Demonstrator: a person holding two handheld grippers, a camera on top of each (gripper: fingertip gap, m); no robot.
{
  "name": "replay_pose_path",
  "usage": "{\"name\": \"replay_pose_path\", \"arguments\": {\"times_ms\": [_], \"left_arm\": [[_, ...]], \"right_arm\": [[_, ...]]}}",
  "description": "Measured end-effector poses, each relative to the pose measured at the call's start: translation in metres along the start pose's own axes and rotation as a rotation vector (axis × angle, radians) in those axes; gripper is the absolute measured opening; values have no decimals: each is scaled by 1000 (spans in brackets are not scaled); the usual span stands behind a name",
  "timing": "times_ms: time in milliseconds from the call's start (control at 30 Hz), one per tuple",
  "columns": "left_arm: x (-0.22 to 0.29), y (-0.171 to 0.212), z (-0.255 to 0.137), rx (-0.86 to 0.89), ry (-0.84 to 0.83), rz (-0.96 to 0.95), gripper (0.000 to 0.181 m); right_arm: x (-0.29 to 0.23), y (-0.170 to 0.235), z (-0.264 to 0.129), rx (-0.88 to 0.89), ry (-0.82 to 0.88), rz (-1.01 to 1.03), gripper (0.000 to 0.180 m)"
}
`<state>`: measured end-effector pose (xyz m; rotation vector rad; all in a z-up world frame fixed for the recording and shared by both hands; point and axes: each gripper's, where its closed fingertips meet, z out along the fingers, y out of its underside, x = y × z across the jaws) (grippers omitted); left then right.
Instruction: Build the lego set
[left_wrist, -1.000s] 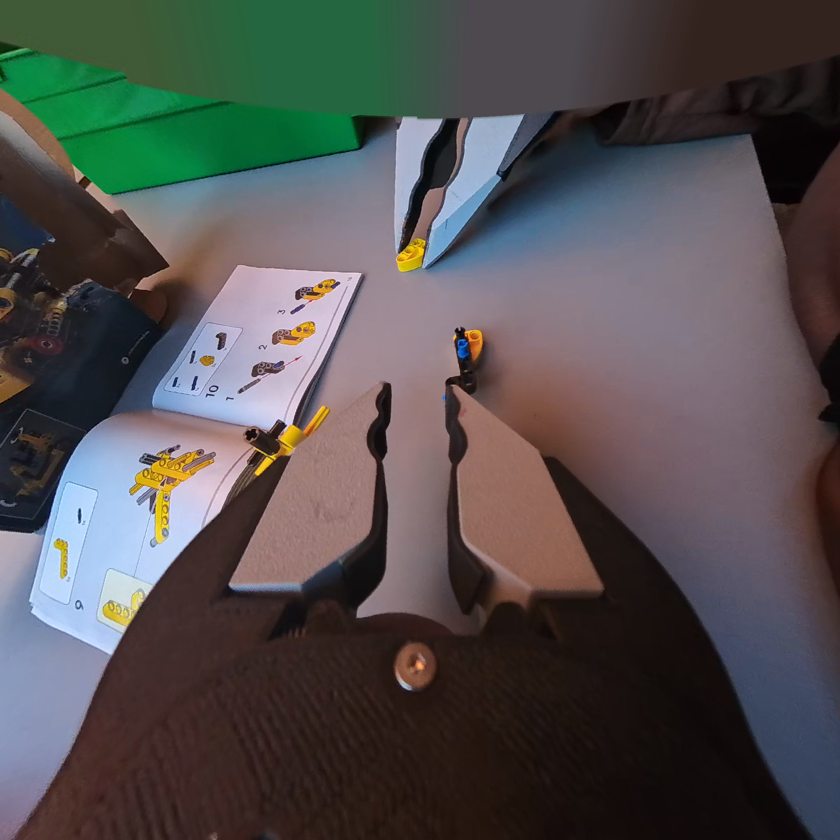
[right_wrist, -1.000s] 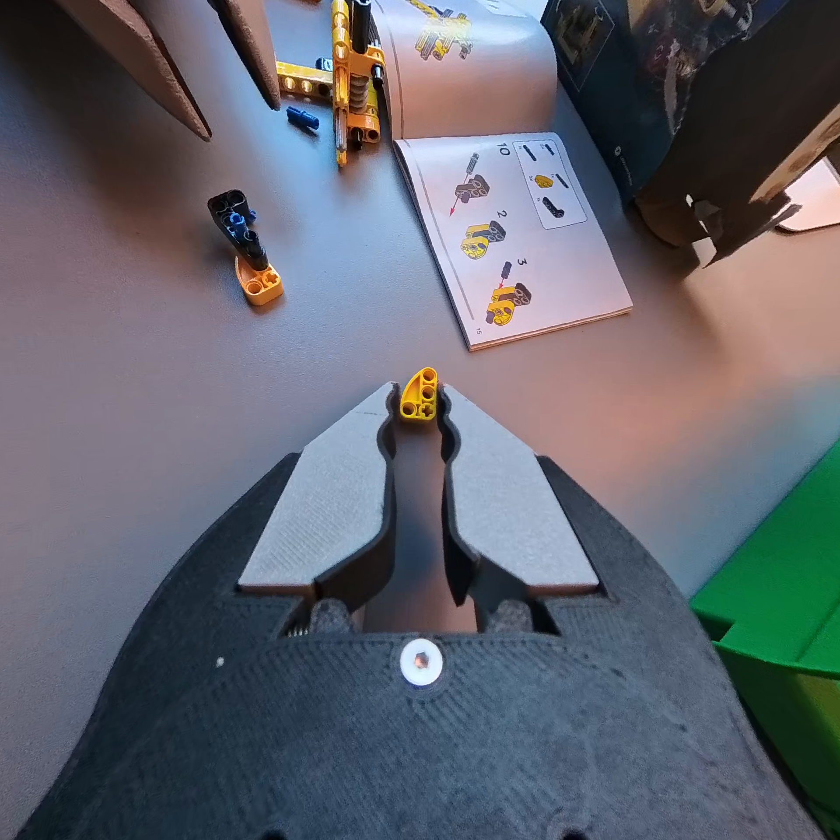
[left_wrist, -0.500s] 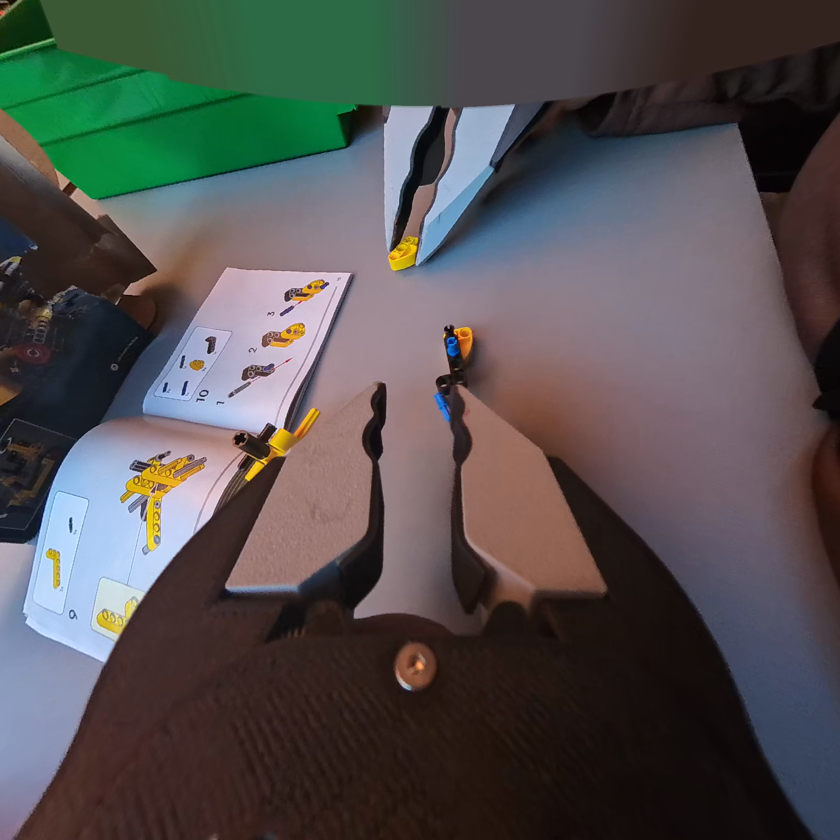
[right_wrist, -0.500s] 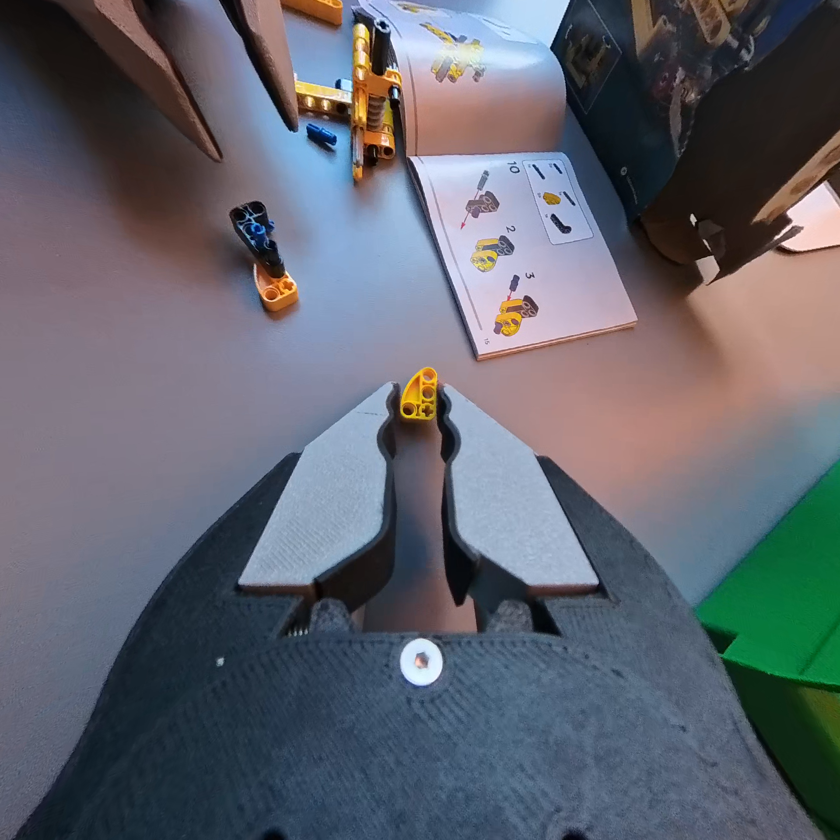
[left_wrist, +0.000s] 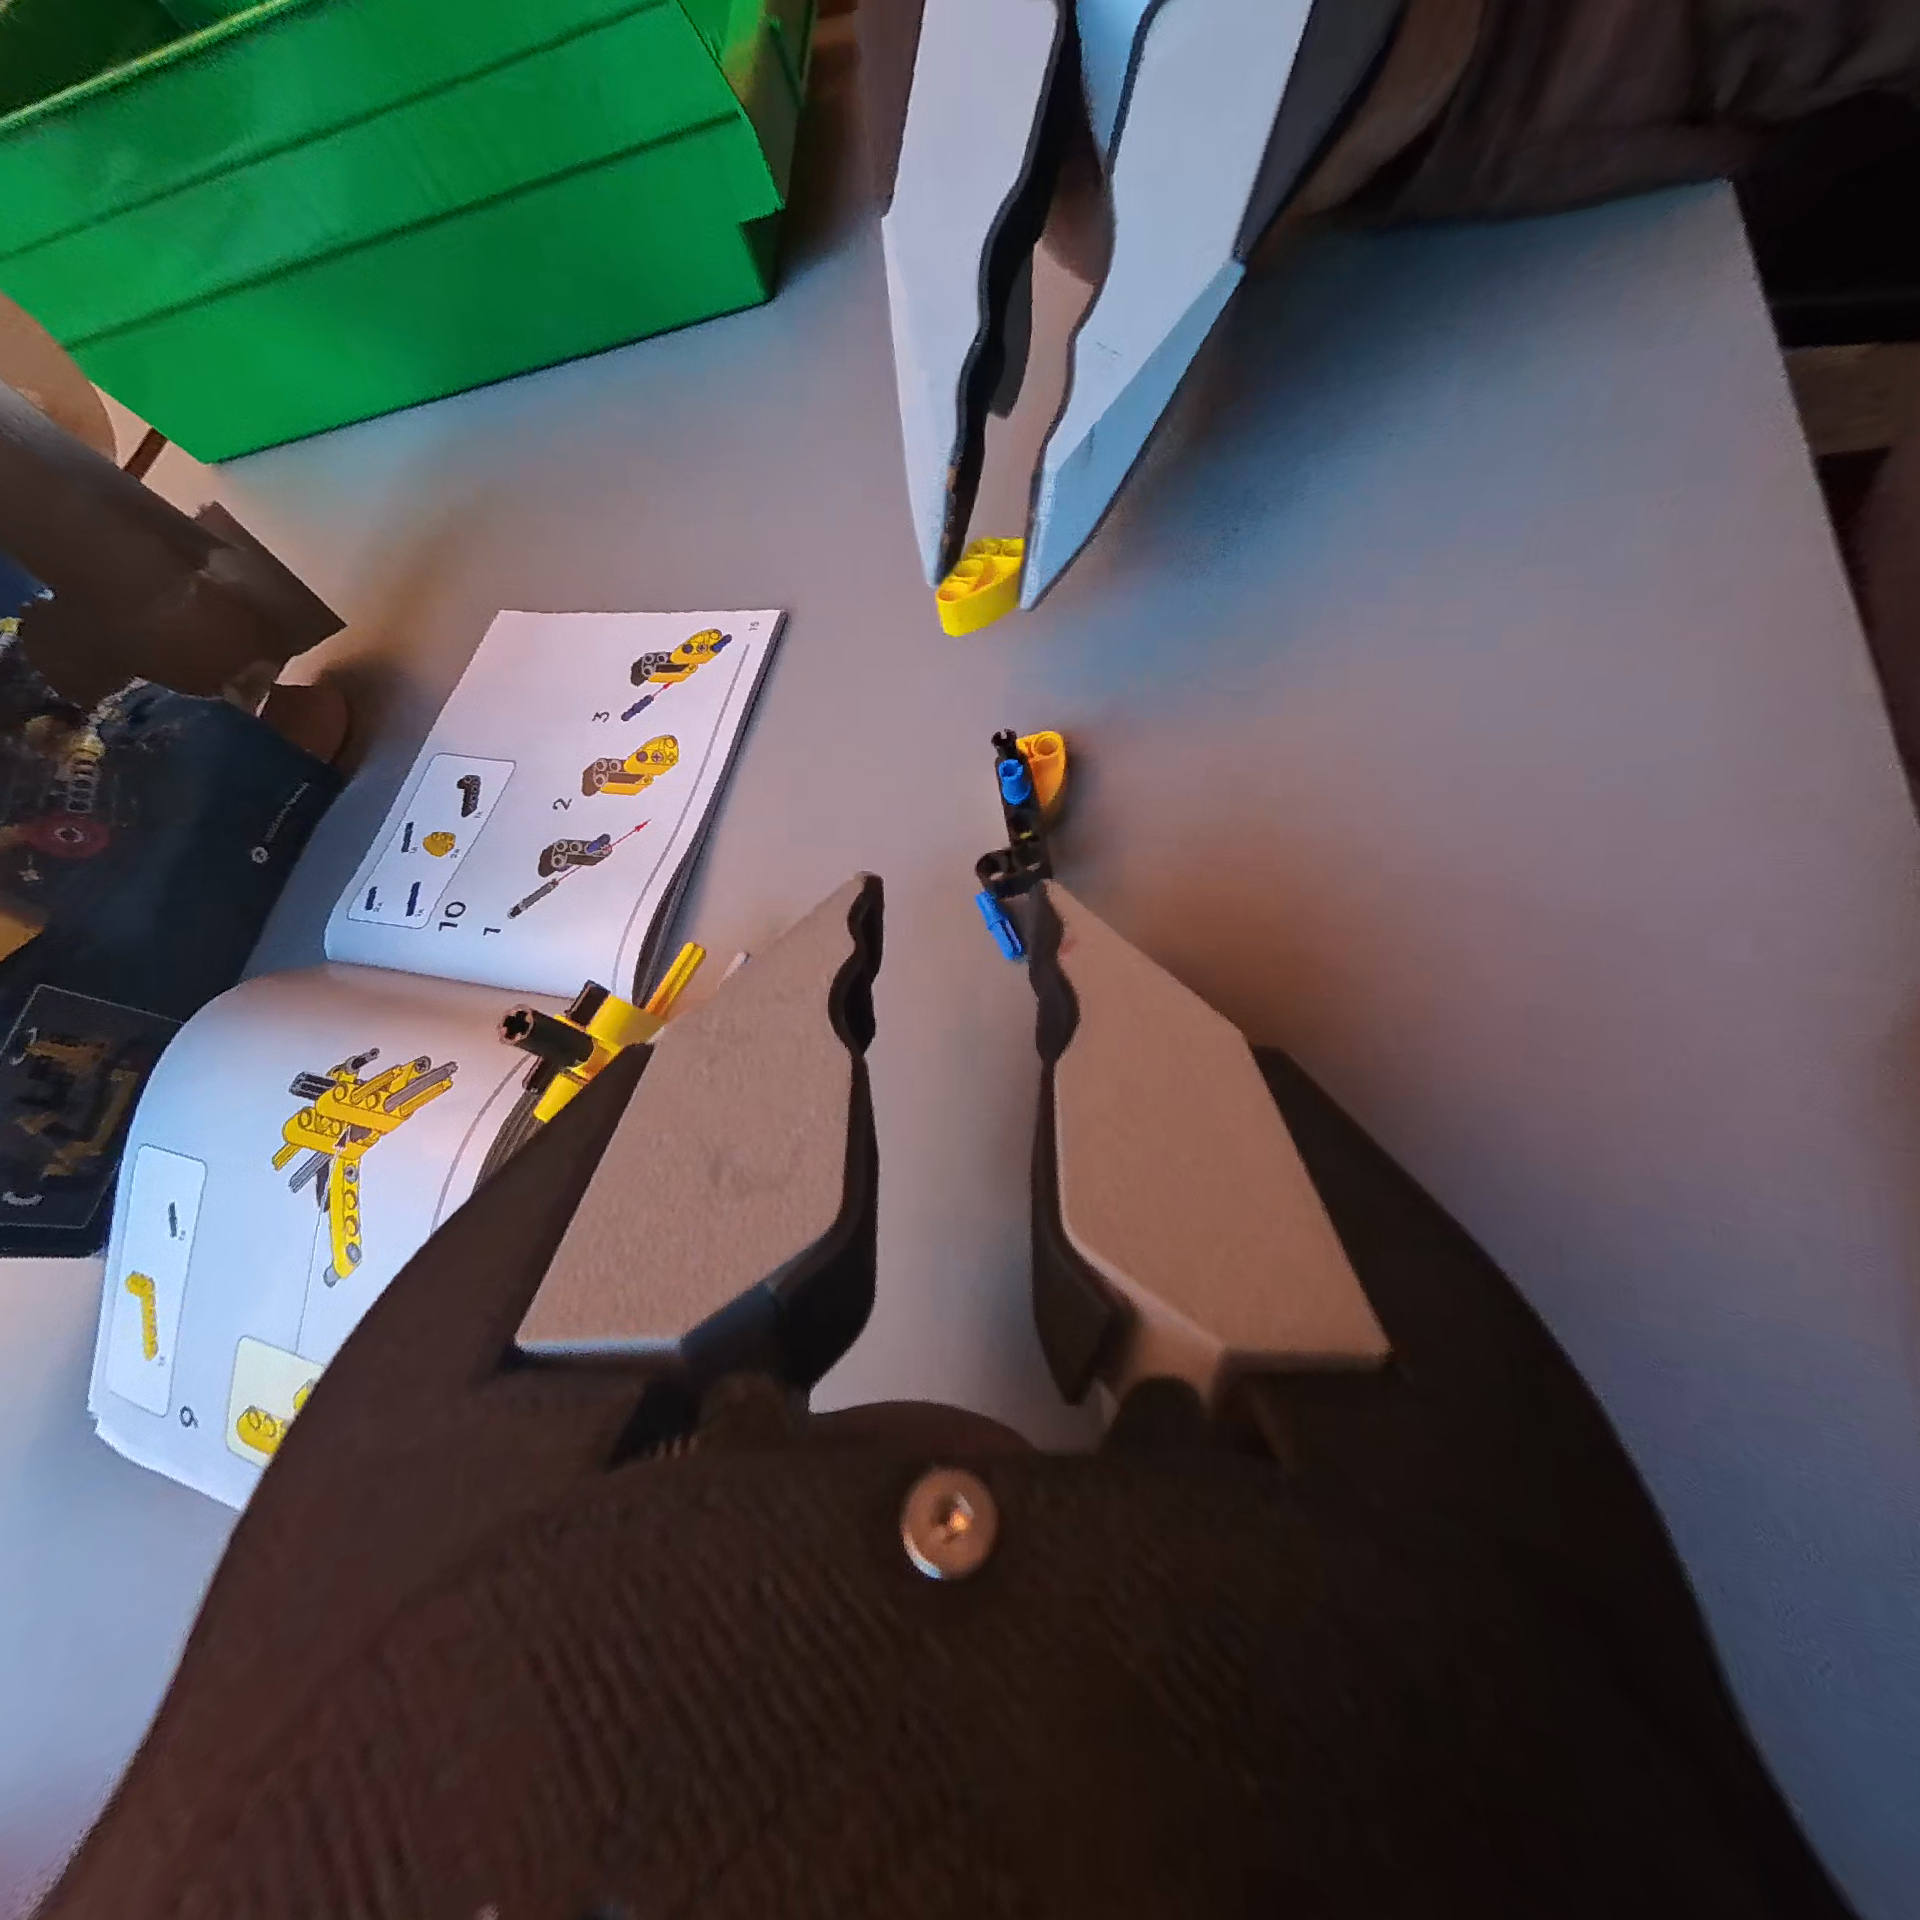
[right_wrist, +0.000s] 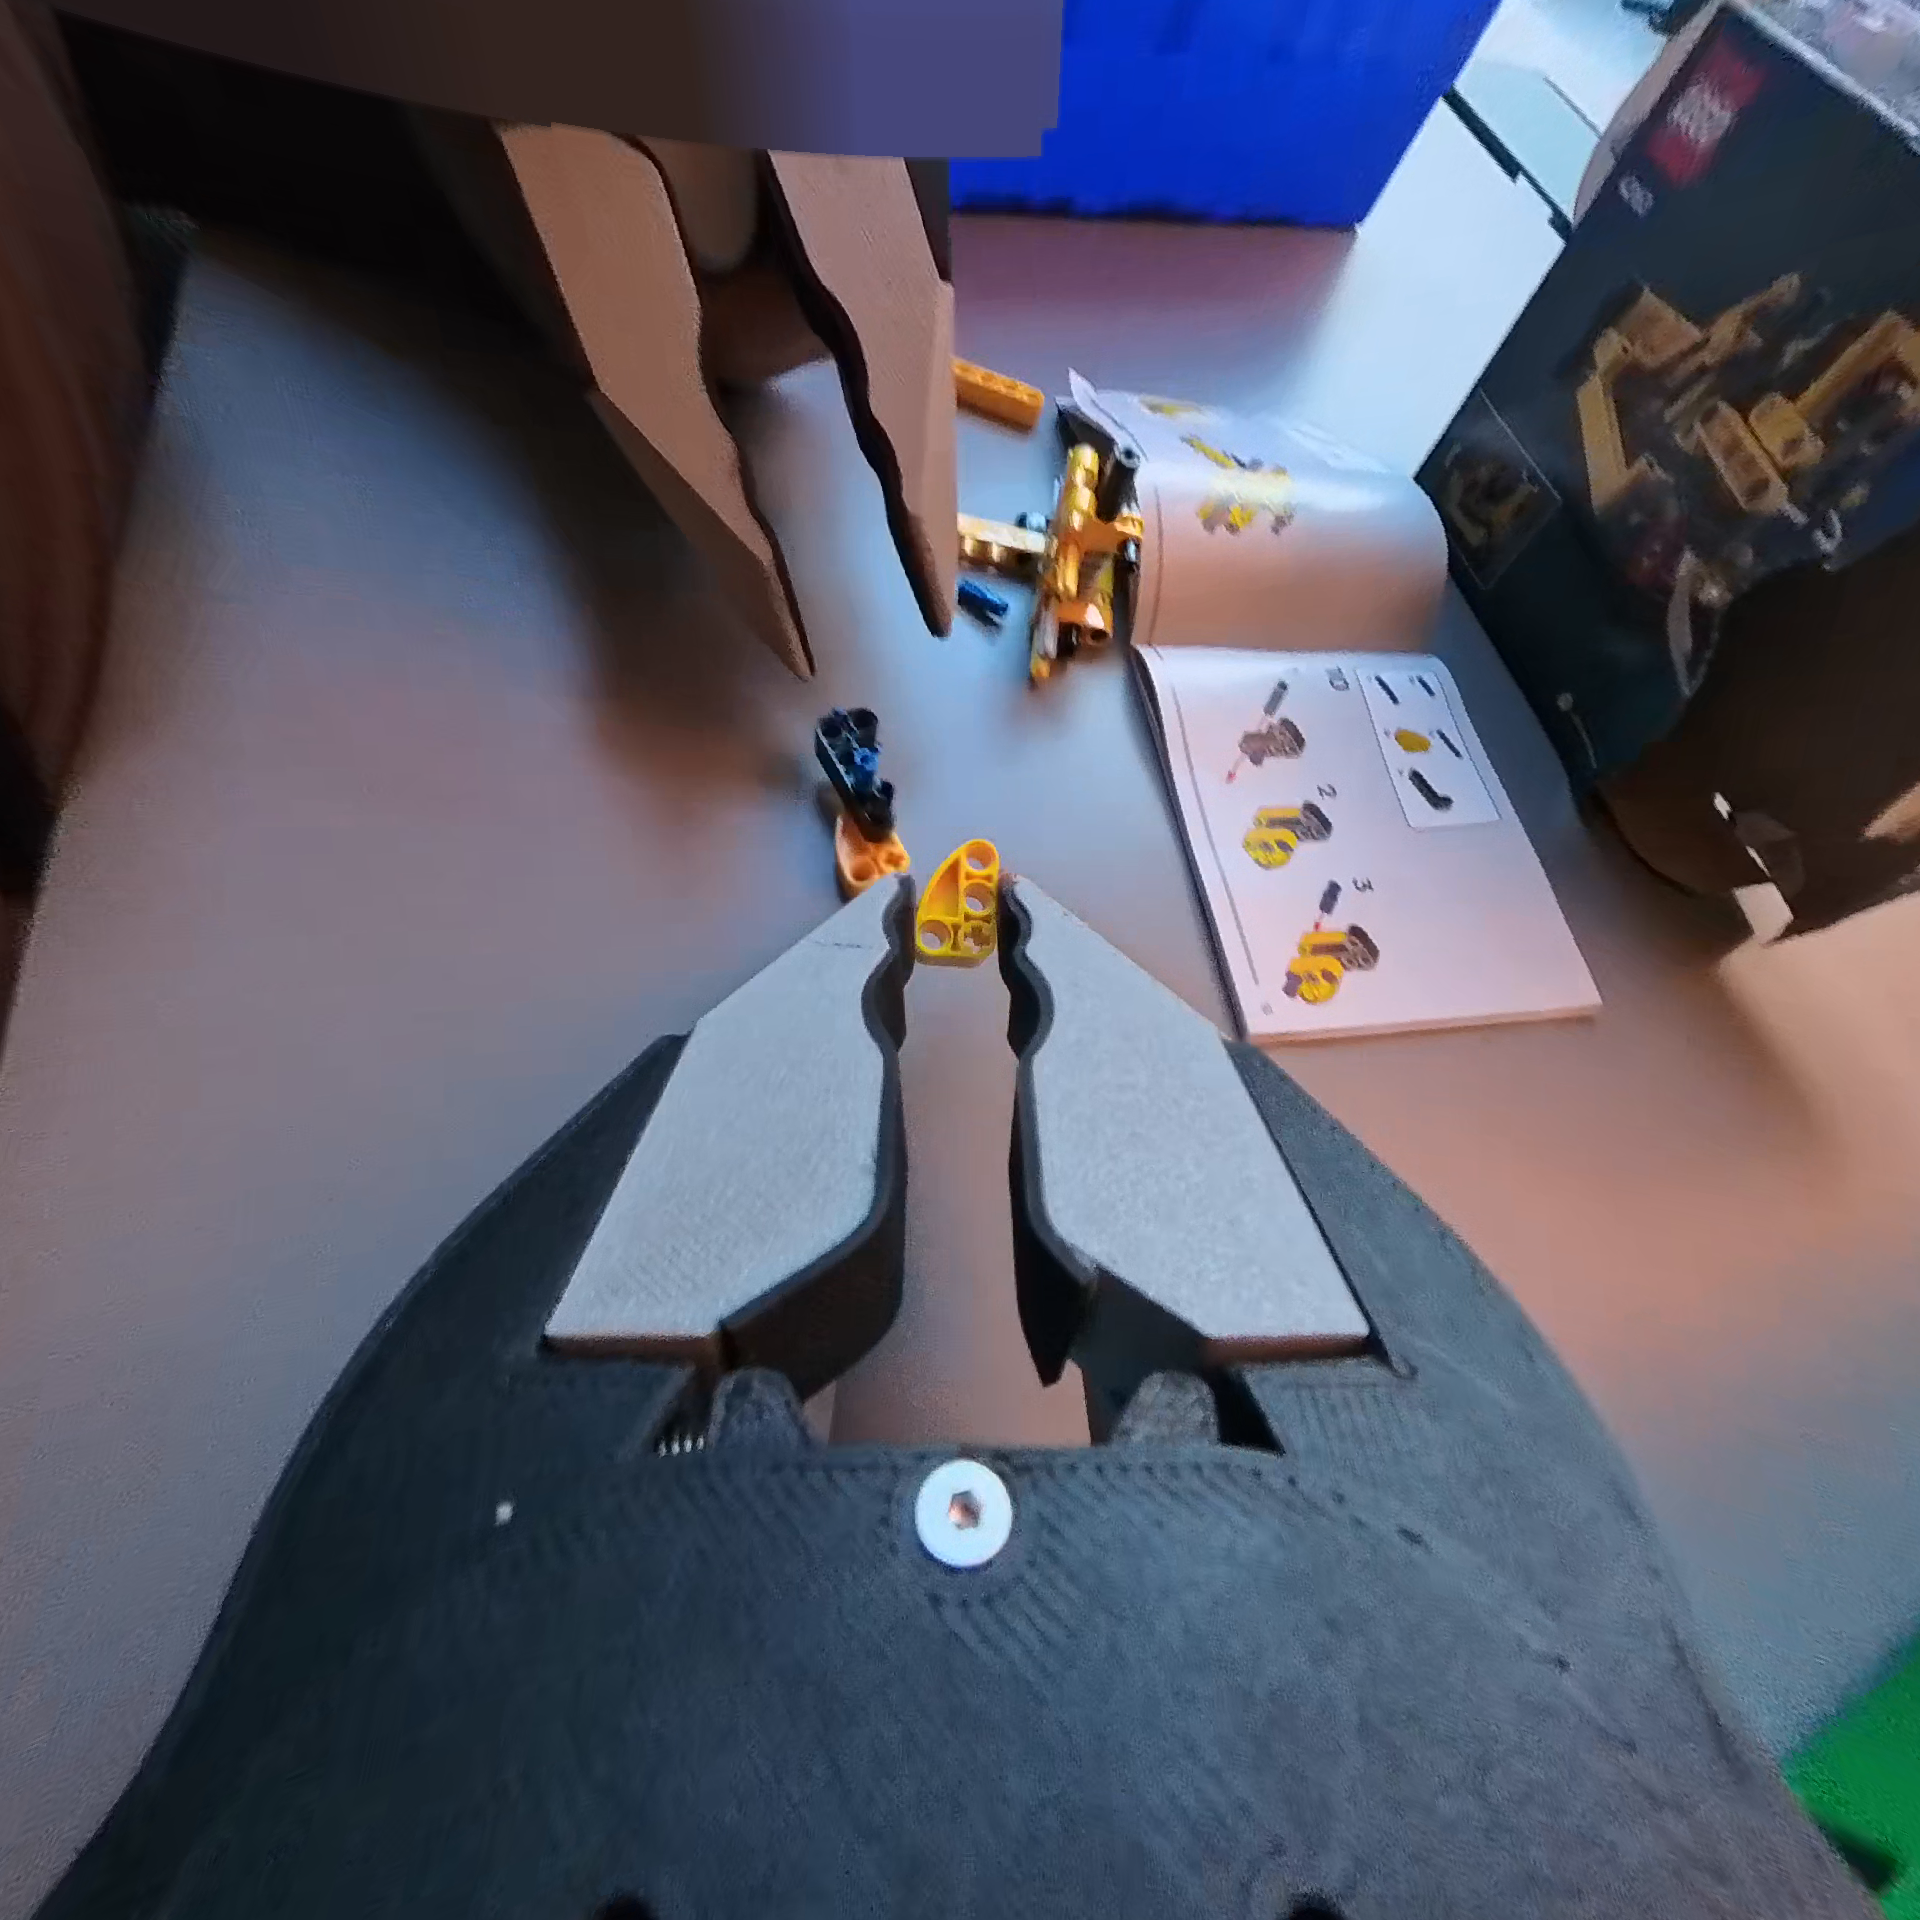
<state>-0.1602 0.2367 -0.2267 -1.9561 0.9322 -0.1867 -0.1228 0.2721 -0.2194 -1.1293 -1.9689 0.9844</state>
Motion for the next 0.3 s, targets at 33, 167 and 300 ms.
{"name": "replay_pose_path", "arguments": {"times_ms": [33,167,300], "left_arm": [[0,-1,0,4,0,-2,24],[2,-5,0,24,2,-7,23],[5,-6,0,26,5,2,23]], "right_arm": [[-1,-3,0,16,-7,3,12],[-3,-10,0,58,-14,10,12],[2,-12,-3,79,-11,45,12]]}}
